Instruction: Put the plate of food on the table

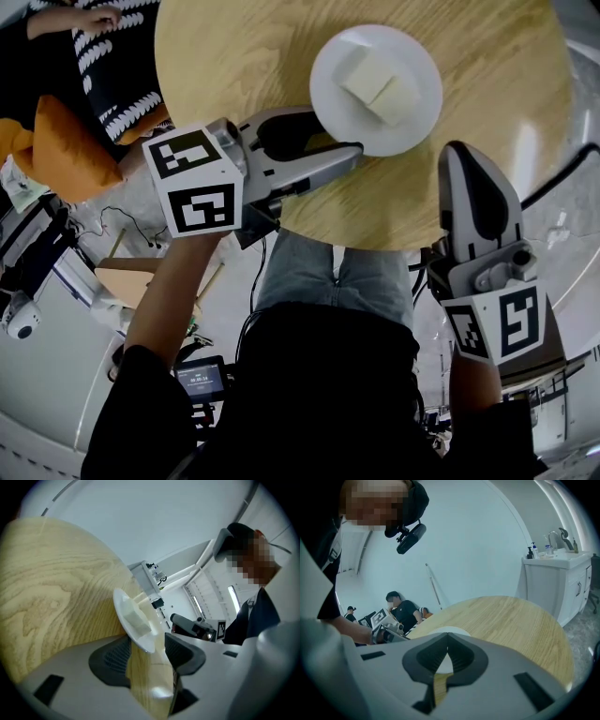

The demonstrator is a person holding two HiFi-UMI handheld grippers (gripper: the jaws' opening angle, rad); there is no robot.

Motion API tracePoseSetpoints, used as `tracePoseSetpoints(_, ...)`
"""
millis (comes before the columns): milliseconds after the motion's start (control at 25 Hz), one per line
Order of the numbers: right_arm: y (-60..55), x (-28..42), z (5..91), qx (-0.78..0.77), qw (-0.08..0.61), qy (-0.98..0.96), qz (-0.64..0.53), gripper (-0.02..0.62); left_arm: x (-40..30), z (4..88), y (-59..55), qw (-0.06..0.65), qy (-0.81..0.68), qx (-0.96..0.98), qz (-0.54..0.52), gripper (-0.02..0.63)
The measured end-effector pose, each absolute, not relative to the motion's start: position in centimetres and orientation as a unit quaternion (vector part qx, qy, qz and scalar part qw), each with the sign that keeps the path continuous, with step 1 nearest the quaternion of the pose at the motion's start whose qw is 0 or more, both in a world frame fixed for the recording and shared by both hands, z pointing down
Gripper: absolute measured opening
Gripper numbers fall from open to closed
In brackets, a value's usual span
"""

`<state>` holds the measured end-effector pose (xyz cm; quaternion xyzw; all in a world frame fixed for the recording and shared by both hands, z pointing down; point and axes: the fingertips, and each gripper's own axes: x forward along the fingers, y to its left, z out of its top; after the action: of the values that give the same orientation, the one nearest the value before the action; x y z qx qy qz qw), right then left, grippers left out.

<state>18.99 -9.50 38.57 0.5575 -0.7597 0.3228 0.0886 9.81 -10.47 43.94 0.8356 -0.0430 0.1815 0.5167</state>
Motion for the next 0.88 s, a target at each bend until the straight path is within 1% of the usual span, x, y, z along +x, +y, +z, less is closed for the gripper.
tracePoseSetpoints(200, -9.2, 18.5, 39.0, 0.556, 0.088, -0.76, 0.325, 0.008, 9.2, 44.9, -10.2, 0.45, -0.043, 0.861, 0.233, 0.212)
tracePoseSetpoints(400, -9.0, 18.7, 38.5, 0.556, 0.089, -0.761, 0.323, 0.008, 9.3, 44.6, -10.0, 0.419, -0.034, 0.872, 0.25, 0.212)
tracePoseSetpoints(560, -8.6, 19.2, 38.1, 0.556, 0.089, -0.761, 0.322, 0.008, 9.2, 45.0, -9.6, 0.389, -0.037, 0.875, 0.285, 0.212)
tracePoseSetpoints(680, -8.6, 19.4, 38.0, 0.555, 0.089, -0.763, 0.321, 0.008, 9.0, 45.5, -9.4, 0.376, -0.046, 0.872, 0.311, 0.212)
tracePoseSetpoints(880, -8.8, 18.6, 38.1, 0.554, 0.089, -0.766, 0.315, 0.008, 7.7, 46.7, -9.3, 0.379, -0.057, 0.859, 0.34, 0.21)
